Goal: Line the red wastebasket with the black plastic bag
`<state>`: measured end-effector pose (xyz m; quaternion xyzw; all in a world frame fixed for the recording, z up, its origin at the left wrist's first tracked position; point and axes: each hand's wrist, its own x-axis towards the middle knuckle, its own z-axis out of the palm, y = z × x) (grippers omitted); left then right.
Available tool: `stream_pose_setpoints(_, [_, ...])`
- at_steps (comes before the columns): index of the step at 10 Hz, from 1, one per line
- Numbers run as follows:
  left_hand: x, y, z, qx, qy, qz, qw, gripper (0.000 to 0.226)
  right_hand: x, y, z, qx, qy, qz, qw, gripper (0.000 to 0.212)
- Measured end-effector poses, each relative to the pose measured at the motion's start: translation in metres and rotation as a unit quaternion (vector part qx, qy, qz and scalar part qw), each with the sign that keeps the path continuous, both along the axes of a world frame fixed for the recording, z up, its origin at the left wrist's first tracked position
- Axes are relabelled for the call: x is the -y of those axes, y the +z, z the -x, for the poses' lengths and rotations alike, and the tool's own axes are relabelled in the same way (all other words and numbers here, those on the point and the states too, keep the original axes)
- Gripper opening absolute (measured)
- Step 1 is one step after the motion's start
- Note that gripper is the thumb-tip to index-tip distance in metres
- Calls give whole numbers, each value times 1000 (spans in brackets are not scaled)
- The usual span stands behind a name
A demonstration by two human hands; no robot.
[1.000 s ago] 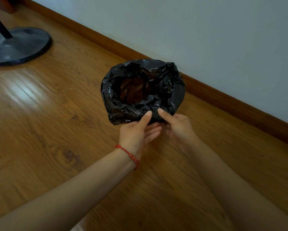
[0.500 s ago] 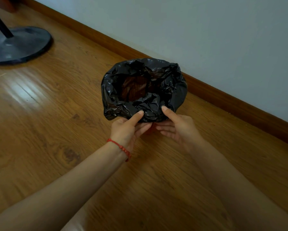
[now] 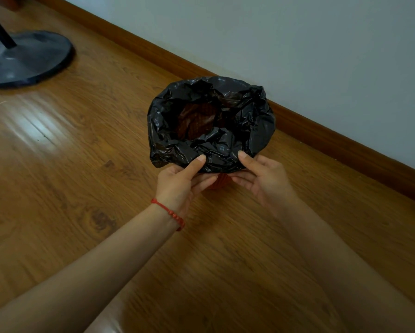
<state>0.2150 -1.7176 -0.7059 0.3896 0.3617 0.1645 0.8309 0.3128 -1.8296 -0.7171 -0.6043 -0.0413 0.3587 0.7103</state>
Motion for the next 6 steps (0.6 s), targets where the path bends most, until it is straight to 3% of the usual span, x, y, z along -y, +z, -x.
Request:
stream_pose_setpoints(3, [4,-29,14,-17,-38,-58,997,25,18,-24,-1,17,18,11,1000,20])
stream_pose_setpoints(4, [6,-39,17,-24,-62,-72,995,25,21,-32,1,30,22,32,999,11])
stream_pose_setpoints(5, [7,-50,16,-25,-74,-109,991,11,22,-43,3,62,19,56,996,10])
stream_pose_setpoints(6, [9,-55,15,-62,-78,-217,971,12,23,-49,9,126,17,108,986,10])
